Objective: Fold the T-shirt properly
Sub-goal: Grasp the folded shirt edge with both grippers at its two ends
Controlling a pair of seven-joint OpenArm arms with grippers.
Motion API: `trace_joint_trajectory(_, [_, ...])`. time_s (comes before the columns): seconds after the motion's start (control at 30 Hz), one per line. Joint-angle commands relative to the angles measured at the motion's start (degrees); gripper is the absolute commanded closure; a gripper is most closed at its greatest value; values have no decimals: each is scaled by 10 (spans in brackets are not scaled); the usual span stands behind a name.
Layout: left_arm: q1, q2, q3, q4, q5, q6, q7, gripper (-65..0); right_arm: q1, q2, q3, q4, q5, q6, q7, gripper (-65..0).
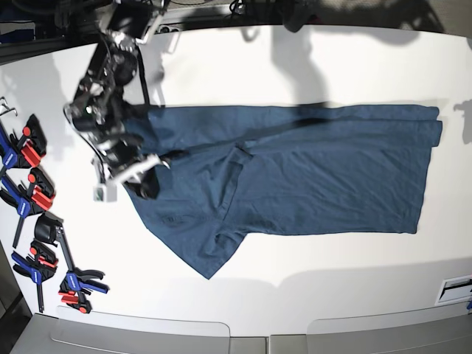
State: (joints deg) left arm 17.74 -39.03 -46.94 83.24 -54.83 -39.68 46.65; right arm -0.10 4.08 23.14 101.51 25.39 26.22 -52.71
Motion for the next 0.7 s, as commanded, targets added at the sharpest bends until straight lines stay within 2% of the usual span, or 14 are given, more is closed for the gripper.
trace_joint_trajectory(0.0, [1,-18,-6,9,-22,-3,-12,-127,-4,9,9,23,21,8,13,-78])
trace_joint_trajectory(0.13, [10,-13,-6,17,-39,-3,-2,-124,-65,25,47,72,56,21,5,-78])
trace_joint_trajectory(0.23, [23,0,2,56,-84,-3,56,-124,-110,37,76,119,79,25,-3,-78])
trace_joint_trajectory(0.3, [37,8,20,91,-107,-3,74,-124,-137,41,93,150,83,25,-3,-78])
trace_joint_trajectory(0.4, [43,30,59,144,-95,-3,72,-124,-162,42,113,179,83,25,-1,-78])
trace_joint_trajectory(0.5, [41,51,108,172,-29,-3,12,-123,-172,41,117,179,80,25,0,-77])
trace_joint_trajectory(0.6, [38,68,169,173,89,-3,-70,-70,-172,42,117,167,73,25,16,-17])
trace_joint_trajectory(0.67, [38,77,212,172,167,31,-111,-35,-170,42,113,153,52,25,39,0])
